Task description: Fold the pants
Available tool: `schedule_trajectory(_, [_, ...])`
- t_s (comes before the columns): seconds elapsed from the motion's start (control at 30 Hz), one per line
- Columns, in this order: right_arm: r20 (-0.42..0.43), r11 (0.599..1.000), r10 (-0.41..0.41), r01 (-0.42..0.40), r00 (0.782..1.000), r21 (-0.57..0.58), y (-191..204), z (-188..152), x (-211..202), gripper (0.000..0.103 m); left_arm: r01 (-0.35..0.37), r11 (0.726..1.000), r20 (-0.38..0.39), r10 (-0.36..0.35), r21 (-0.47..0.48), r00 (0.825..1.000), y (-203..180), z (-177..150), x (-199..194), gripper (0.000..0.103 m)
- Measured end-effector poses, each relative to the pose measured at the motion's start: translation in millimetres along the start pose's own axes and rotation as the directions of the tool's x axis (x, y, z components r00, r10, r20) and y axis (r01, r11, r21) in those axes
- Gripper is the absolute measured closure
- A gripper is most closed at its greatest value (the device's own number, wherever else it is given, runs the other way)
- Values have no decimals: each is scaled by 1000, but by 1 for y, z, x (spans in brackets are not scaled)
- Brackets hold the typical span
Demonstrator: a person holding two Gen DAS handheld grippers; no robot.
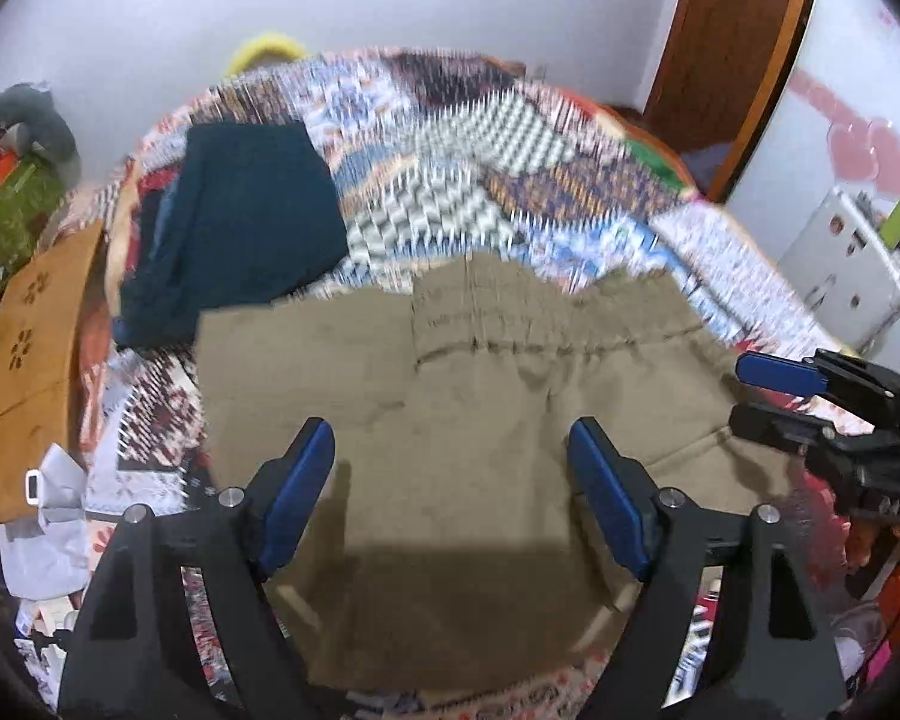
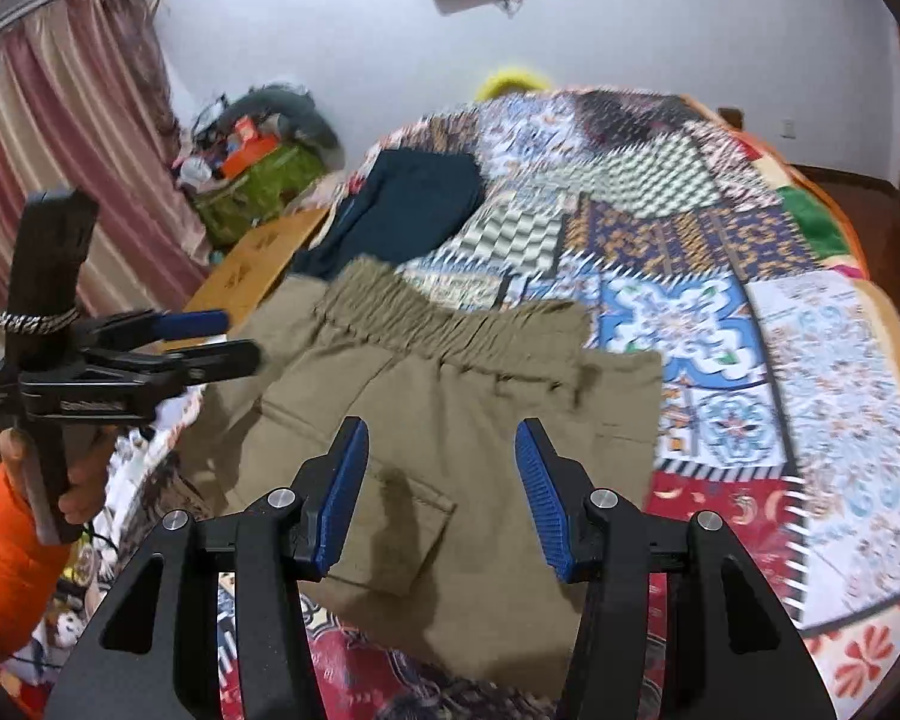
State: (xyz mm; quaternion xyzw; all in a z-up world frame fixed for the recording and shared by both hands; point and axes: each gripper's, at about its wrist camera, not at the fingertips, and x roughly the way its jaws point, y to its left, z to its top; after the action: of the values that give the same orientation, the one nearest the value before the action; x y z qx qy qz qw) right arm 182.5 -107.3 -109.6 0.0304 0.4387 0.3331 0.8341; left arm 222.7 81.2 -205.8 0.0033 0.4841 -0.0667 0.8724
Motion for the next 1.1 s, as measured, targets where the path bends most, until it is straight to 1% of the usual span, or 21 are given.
schedule_trajectory(0.07, [-53, 1000, 7, -6, 999, 11, -3, -6, 20, 56, -4, 1000, -46, 3, -17, 999, 5, -6, 18, 21])
schedule_trajectory(0.13, [-54, 1000, 18, -17, 998, 26, -9, -12, 25, 56, 32, 997, -45, -35, -64, 998, 18, -11, 19, 17])
schedule_trajectory(0.2, [-47, 1000, 2, -2, 999, 17, -10, -13, 20, 58, 52, 993, -49, -57, -108, 997, 31, -15, 15, 17])
schedule_trajectory(0.3, [-51, 999, -35, 34, 998, -6, -14, -13, 10, 58, 43, 991, -35, -48, -129, 998, 46, -19, 1, 17])
schedule_trajectory(0.37, [-54, 997, -78, 77, 995, -24, -17, -13, 4, 55, 31, 990, -24, -35, -136, 999, 54, -21, -8, 16])
schedule_trajectory(0.43, [-47, 994, -111, 110, 993, -25, -21, -12, -2, 55, 18, 988, -10, -20, -151, 1000, 61, -20, -15, 16])
schedule_trajectory(0.47, [-44, 992, -129, 129, 991, -16, -24, -11, -5, 54, 6, 987, -2, -6, -160, 1000, 65, -19, -19, 16])
schedule_trajectory(0.53, [-41, 988, -154, 155, 987, 14, -33, -11, -9, 46, -30, 985, 7, 31, -170, 999, 73, -17, -22, 16])
schedule_trajectory(0.57, [-40, 986, -163, 164, 986, 26, -36, -11, -9, 41, -41, 984, 11, 44, -174, 999, 76, -17, -22, 16])
schedule_trajectory(0.6, [-42, 984, -173, 175, 984, 42, -40, -12, -9, 37, -48, 982, 13, 51, -184, 999, 82, -16, -22, 16])
schedule_trajectory(0.63, [-50, 982, -178, 181, 983, 55, -42, -13, -8, 36, -45, 978, 8, 48, -203, 999, 88, -16, -19, 16])
schedule_trajectory(0.7, [-67, 982, -169, 174, 983, 80, -48, -16, -5, 33, -26, 972, -11, 24, -235, 1000, 96, -17, -13, 16])
schedule_trajectory(0.77, [-73, 985, -125, 133, 989, 111, -52, -18, -2, 33, 1, 964, -40, -12, -266, 999, 101, -19, -2, 16])
schedule_trajectory(0.83, [-84, 984, -111, 122, 990, 132, -55, -19, 2, 32, 27, 961, -67, -47, -276, 997, 102, -22, 8, 16])
schedule_trajectory(0.9, [-96, 982, -99, 113, 990, 150, -58, -19, 8, 28, 37, 960, -96, -66, -277, 993, 99, -23, 20, 16])
schedule_trajectory(0.97, [-102, 976, -87, 105, 991, 189, -66, -18, 14, 23, 46, 960, -106, -78, -275, 991, 97, -23, 27, 16])
schedule_trajectory(1.07, [-112, 969, -50, 76, 992, 234, -75, -18, 19, 22, 65, 958, -103, -97, -278, 990, 95, -20, 32, 16])
schedule_trajectory(1.1, [-114, 965, -23, 52, 993, 258, -78, -19, 21, 22, 72, 956, -103, -105, -285, 989, 95, -19, 35, 16])
